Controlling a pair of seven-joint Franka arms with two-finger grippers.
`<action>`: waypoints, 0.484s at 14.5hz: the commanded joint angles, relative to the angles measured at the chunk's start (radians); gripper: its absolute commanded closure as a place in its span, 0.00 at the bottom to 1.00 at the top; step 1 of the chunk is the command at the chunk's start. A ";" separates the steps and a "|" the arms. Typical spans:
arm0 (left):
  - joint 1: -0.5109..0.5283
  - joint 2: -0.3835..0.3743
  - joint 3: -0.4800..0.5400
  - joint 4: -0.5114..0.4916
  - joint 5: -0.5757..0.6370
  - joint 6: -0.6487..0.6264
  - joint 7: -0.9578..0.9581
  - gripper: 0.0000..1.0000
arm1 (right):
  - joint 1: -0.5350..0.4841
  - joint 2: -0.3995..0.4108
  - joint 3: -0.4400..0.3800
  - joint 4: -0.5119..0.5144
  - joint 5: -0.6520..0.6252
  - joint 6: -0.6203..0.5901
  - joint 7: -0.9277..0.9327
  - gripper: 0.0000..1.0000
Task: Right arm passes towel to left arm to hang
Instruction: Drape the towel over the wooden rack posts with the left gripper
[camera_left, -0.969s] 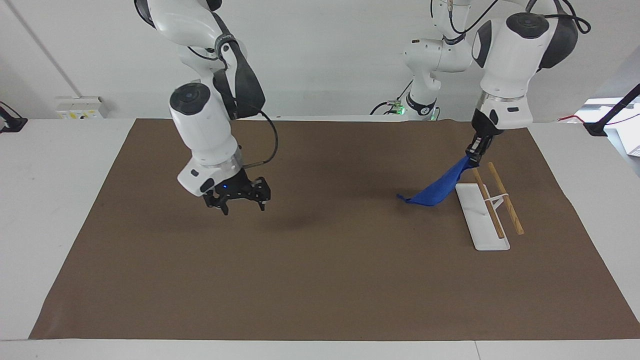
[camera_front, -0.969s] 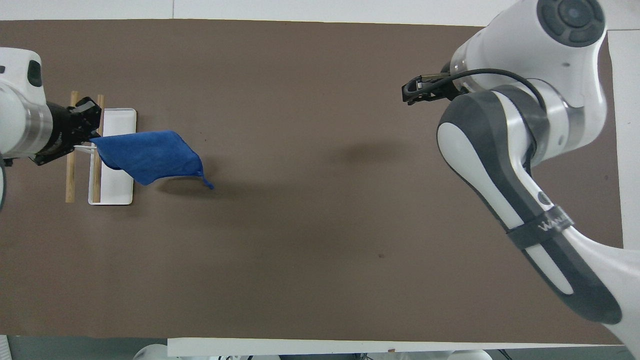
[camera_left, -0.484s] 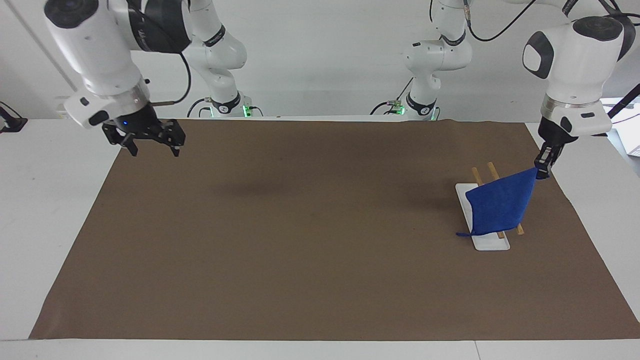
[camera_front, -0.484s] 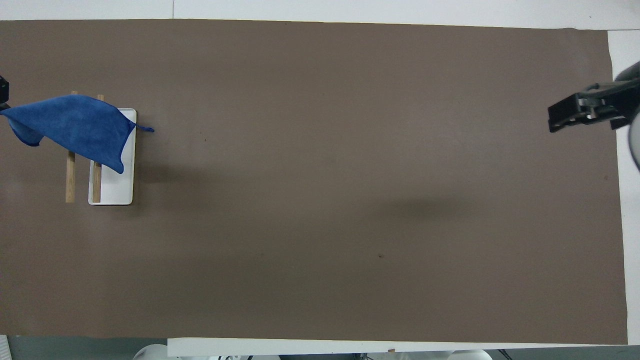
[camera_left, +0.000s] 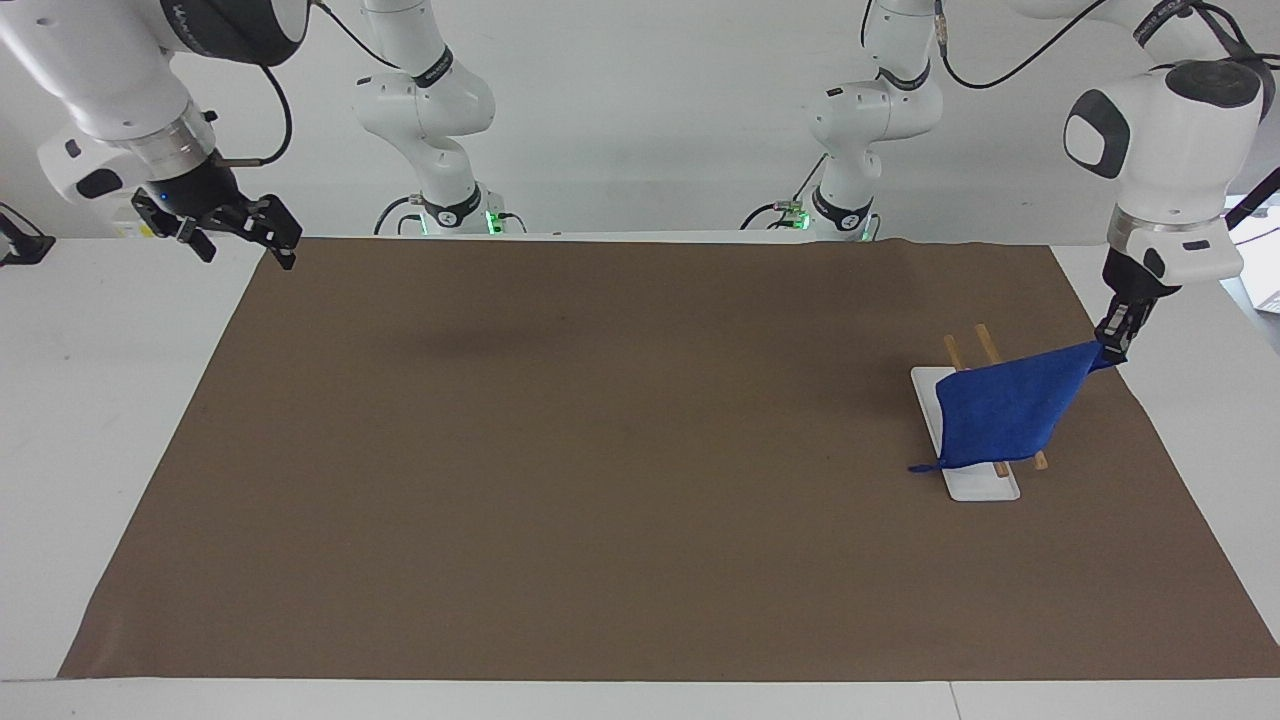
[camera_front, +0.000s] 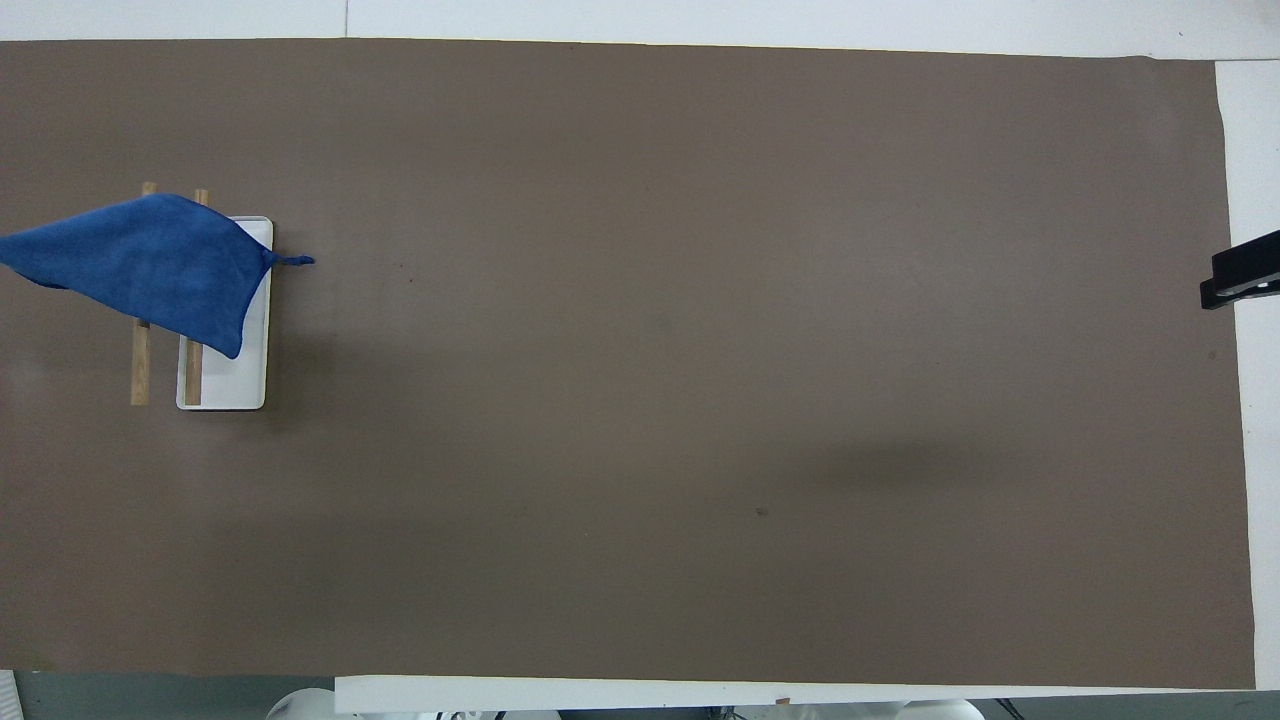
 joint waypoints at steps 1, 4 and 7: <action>0.031 -0.021 -0.009 -0.075 0.016 0.076 0.020 0.99 | 0.012 -0.037 -0.009 -0.049 0.013 0.019 -0.016 0.00; 0.062 -0.008 -0.009 -0.117 0.015 0.087 0.039 0.98 | 0.014 -0.039 -0.008 -0.050 0.013 0.019 -0.013 0.00; 0.103 -0.018 -0.009 -0.176 0.015 0.104 0.044 0.93 | 0.014 -0.042 0.000 -0.058 0.013 0.025 -0.011 0.00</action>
